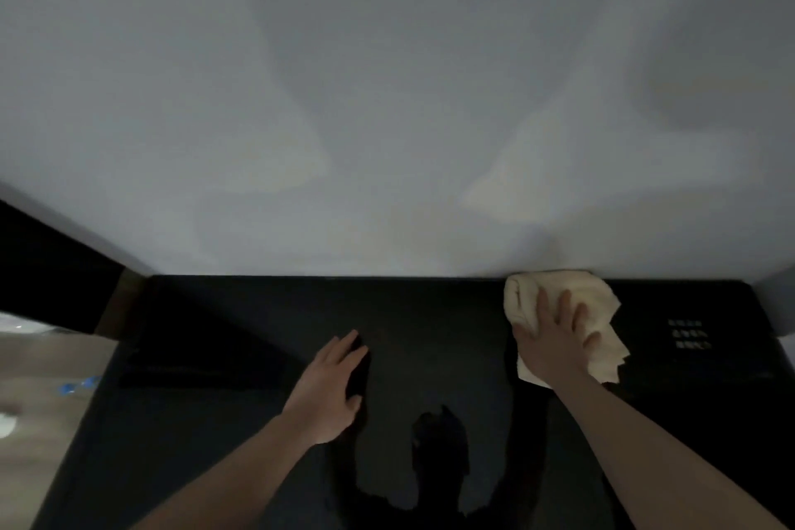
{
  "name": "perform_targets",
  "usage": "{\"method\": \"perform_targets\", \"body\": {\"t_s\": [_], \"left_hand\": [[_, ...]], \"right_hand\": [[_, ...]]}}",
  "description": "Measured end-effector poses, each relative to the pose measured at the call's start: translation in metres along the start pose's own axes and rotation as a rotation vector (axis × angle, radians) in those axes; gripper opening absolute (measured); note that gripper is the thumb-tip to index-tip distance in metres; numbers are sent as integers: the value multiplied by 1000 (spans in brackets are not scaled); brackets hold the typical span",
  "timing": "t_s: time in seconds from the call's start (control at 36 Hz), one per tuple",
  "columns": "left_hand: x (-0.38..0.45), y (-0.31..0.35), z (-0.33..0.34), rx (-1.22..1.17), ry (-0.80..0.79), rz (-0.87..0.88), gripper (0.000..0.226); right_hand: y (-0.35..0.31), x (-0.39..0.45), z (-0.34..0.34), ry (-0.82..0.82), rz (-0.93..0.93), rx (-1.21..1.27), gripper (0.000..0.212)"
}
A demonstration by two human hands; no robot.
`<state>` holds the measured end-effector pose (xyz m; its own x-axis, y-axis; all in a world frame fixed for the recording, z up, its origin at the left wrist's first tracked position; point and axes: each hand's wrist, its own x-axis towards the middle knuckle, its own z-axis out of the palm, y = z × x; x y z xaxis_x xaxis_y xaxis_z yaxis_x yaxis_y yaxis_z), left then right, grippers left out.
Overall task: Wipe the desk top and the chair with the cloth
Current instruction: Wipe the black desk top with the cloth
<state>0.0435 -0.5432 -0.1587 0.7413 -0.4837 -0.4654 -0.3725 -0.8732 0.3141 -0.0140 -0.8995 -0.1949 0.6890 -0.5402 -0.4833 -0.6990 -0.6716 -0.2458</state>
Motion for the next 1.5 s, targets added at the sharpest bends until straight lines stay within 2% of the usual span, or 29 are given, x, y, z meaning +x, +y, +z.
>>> {"method": "perform_targets", "body": {"t_s": [0.14, 0.31, 0.44, 0.61, 0.75, 0.89, 0.97, 1.11, 1.17, 1.25, 1.36, 1.42, 1.5], "left_hand": [[-40, -109, -12, 66, 13, -105, 77], [-89, -226, -22, -7, 31, -317, 82], [-127, -303, -28, -21, 22, -401, 84], [-162, -364, -22, -39, 31, -461, 92], [-166, -381, -15, -128, 11, -409, 97], [-168, -392, -16, -130, 37, -346, 95], [-168, -395, -16, -151, 52, -342, 95], [-166, -394, -24, -181, 33, -354, 95], [-168, -398, -25, -199, 25, -350, 94], [-175, -409, -27, -328, 58, -347, 88], [-191, -426, -23, -711, 141, -468, 61], [-204, -439, -14, -757, 220, -536, 55], [-228, -461, 1, -774, 285, -605, 61]], "right_hand": [[-69, -19, 31, -34, -36, 2, 72], [-167, -44, 78, -48, -87, -16, 67], [-253, -71, 118, -33, -158, -40, 66], [-365, -103, 177, -83, -233, -23, 78], [-444, -128, 201, -77, -408, -39, 75], [-504, -144, 226, -175, -448, -48, 91], [-531, -148, 238, -224, -480, -72, 93], [-572, -158, 258, -196, -752, -189, 94], [-583, -162, 263, -185, -778, -247, 97], [-582, -162, 265, -122, -809, -297, 90], [-563, -171, 264, -132, -921, -339, 84], [-554, -185, 266, -156, -949, -338, 81], [-541, -214, 274, -224, -987, -329, 81]]}}
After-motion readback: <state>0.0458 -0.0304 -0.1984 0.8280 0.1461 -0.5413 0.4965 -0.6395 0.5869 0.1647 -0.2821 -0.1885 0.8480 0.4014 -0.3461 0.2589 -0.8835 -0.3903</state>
